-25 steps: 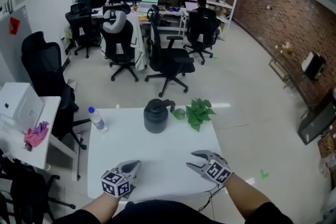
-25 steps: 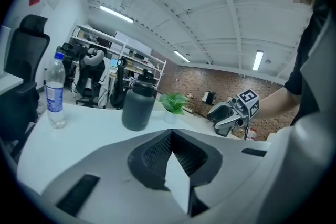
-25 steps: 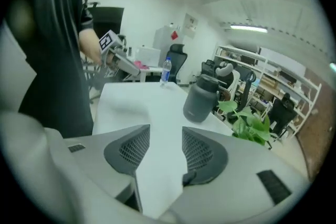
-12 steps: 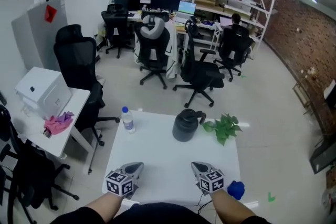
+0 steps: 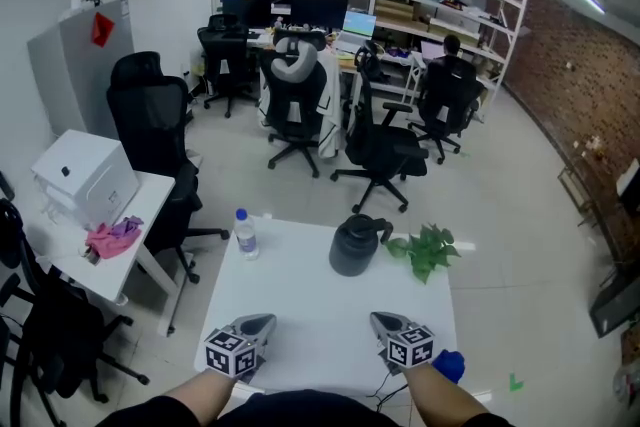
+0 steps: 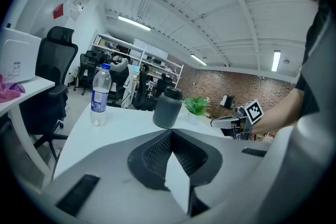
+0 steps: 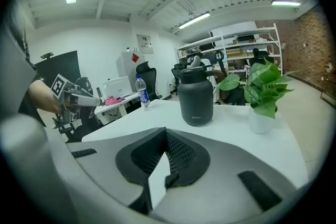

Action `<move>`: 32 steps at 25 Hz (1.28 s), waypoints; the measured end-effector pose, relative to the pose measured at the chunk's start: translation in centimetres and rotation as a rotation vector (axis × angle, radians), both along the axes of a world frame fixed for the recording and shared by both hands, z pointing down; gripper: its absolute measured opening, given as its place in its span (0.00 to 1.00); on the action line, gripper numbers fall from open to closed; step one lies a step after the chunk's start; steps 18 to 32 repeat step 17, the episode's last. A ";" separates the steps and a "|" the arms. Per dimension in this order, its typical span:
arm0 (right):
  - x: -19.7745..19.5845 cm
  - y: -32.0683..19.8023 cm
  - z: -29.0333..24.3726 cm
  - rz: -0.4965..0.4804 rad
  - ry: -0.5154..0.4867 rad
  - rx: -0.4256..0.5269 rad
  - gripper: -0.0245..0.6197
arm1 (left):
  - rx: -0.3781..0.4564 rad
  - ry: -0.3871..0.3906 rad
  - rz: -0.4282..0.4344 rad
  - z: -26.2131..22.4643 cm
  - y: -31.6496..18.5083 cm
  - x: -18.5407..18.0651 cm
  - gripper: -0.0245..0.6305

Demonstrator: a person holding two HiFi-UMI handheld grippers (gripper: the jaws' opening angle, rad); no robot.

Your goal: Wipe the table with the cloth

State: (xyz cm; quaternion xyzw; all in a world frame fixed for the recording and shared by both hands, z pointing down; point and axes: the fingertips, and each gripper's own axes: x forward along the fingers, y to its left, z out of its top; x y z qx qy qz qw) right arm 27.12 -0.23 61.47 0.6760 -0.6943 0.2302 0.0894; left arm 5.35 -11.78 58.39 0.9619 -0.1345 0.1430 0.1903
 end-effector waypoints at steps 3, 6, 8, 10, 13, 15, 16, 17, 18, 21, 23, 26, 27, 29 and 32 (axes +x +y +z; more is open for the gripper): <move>0.4 0.3 -0.1 0.001 0.004 -0.007 0.04 | 0.002 -0.001 0.006 -0.2 0.1 0.3 0.04; 0.5 0.6 -0.3 0.002 0.004 -0.008 0.04 | 0.004 0.000 0.013 -0.3 0.4 0.4 0.04; 0.4 0.8 -0.3 -0.001 0.004 -0.010 0.04 | 0.005 0.000 0.015 -0.3 0.4 0.4 0.04; 0.3 0.9 -0.2 -0.005 0.007 -0.013 0.04 | 0.006 0.000 0.016 -0.4 0.4 0.3 0.04; 0.1 1.0 0.0 -0.010 0.005 -0.015 0.04 | 0.006 -0.002 0.019 -0.3 0.5 0.3 0.04; 0.1 1.1 0.1 -0.012 0.003 -0.016 0.04 | 0.005 -0.004 0.019 -0.2 0.6 0.4 0.04; 0.1 1.2 0.2 -0.014 0.002 -0.018 0.04 | 0.004 -0.004 0.019 -0.2 0.7 0.4 0.04; 0.1 1.2 0.3 -0.015 0.001 -0.019 0.04 | 0.003 -0.005 0.019 -0.1 0.7 0.4 0.04; 0.1 1.2 0.3 -0.015 0.001 -0.019 0.04 | 0.003 -0.005 0.019 -0.1 0.7 0.4 0.04; 0.1 1.2 0.3 -0.015 0.001 -0.019 0.04 | 0.003 -0.005 0.019 -0.1 0.7 0.4 0.04; 0.1 1.2 0.3 -0.015 0.001 -0.019 0.04 | 0.003 -0.005 0.019 -0.1 0.7 0.4 0.04; 0.1 1.2 0.3 -0.015 0.001 -0.019 0.04 | 0.003 -0.005 0.019 -0.1 0.7 0.4 0.04; 0.1 1.2 0.3 -0.015 0.001 -0.019 0.04 | 0.003 -0.005 0.019 -0.1 0.7 0.4 0.04; 0.1 1.2 0.3 -0.015 0.001 -0.019 0.04 | 0.003 -0.005 0.019 -0.1 0.7 0.4 0.04; 0.1 1.2 0.3 -0.015 0.001 -0.019 0.04 | 0.003 -0.005 0.019 -0.1 0.7 0.4 0.04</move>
